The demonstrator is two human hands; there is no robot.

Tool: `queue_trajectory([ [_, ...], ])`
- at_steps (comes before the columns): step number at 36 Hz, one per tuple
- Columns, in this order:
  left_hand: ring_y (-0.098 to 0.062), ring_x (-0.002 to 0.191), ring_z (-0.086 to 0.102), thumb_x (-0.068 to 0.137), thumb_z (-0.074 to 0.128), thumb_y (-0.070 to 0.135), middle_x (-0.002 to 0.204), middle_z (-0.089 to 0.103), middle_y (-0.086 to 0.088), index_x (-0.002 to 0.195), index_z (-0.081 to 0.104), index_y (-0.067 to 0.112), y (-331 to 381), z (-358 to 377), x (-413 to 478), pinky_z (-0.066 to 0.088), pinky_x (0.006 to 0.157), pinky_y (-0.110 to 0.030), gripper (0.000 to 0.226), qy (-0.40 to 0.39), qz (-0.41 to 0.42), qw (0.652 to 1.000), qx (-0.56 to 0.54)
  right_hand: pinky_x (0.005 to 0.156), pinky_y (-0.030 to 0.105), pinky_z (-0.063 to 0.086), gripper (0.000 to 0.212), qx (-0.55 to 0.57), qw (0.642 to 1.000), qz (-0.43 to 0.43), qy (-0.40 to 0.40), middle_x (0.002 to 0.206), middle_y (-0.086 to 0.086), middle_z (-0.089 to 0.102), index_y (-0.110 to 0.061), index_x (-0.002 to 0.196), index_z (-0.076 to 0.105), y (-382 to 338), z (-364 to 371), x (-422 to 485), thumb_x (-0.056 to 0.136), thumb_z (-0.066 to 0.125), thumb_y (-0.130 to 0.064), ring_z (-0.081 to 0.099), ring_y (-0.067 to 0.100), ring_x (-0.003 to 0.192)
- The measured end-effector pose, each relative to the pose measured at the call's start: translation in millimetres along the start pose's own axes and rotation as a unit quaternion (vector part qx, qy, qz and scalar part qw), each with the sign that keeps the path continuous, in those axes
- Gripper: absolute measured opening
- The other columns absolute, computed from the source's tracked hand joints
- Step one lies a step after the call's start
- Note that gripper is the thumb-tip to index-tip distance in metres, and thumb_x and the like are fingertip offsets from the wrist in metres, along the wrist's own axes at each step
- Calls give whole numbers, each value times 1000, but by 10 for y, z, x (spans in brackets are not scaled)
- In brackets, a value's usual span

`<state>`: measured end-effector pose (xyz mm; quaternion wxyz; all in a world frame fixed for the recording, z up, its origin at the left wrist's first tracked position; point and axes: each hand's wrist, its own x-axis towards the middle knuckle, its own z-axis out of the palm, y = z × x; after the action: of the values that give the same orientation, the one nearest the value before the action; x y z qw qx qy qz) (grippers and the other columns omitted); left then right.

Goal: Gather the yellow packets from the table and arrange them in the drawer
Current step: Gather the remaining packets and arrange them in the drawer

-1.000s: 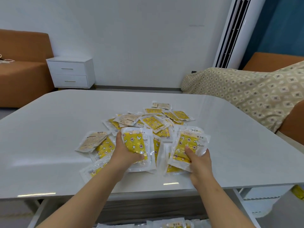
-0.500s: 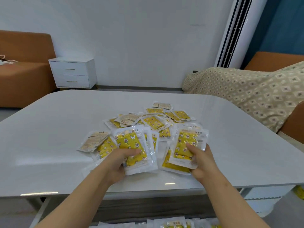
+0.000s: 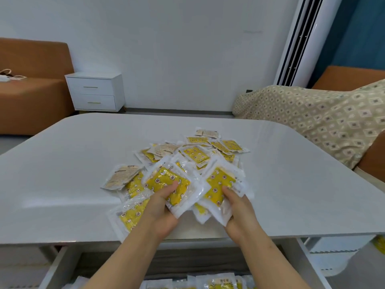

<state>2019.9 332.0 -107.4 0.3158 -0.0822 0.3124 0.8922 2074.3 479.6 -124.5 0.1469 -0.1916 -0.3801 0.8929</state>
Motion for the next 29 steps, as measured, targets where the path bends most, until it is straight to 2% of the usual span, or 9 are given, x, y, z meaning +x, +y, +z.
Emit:
queue_trajectory([
  [2,-29,91,65,86,55,1,96,70,-15,95,65,3,36,-26,31,55,74,-43,14,19,16,999,32,70,38,59,27,-81,997,13,-12,98,12,72,-8,113,61,-13,-12,-63,89,53,2,71,23,80],
  [5,-27,86,67,87,55,0,93,72,-14,100,65,3,77,-99,49,59,66,-40,17,38,39,994,95,72,41,58,22,-178,982,55,-25,90,15,73,-7,100,63,-60,-52,-120,85,54,6,70,29,79],
  [9,-26,83,68,84,58,-3,91,73,-10,100,66,7,77,-153,-1,59,63,-38,20,44,30,981,186,83,52,54,34,-258,963,55,-48,104,21,69,-9,112,58,-95,-64,-165,82,56,7,67,37,94],
  [13,-25,77,71,84,59,-3,89,74,-10,100,67,7,14,-159,-82,56,69,-40,20,26,15,965,260,80,50,56,35,-279,957,53,-61,100,15,72,-13,111,58,-83,-83,-209,82,61,6,70,33,90],
  [15,-24,74,71,83,59,-4,85,75,-8,98,66,11,-7,-184,-110,55,67,-40,22,27,20,959,280,77,47,57,33,-281,956,48,-62,96,13,73,-12,108,59,-78,-125,-241,82,63,6,71,32,87],
  [18,-26,83,71,80,61,-8,95,74,-10,109,61,14,-41,-227,-152,58,64,-40,37,8,31,953,301,79,49,56,31,-282,957,32,-55,97,12,73,-12,109,59,-80,-204,-301,82,63,5,71,30,88],
  [22,-30,93,68,76,64,-11,103,72,-11,119,55,17,-111,-275,-246,55,79,-44,52,-5,29,946,322,69,42,59,26,-287,957,-2,-51,89,7,75,-14,103,59,-124,-337,-406,83,63,3,72,26,82],
  [25,-26,89,70,73,63,-13,100,73,-10,117,56,15,-191,-346,-350,57,71,-36,52,-37,26,929,367,59,36,58,28,-277,957,5,-82,87,9,74,-12,102,59,-146,-478,-507,81,63,6,72,26,77],
  [29,-13,85,71,76,62,-13,92,75,1,109,59,19,-342,-560,-476,53,69,-22,46,-68,3,899,432,63,35,57,44,-300,947,34,-112,91,12,73,-9,106,60,-86,-699,-598,65,72,0,71,27,82],
])
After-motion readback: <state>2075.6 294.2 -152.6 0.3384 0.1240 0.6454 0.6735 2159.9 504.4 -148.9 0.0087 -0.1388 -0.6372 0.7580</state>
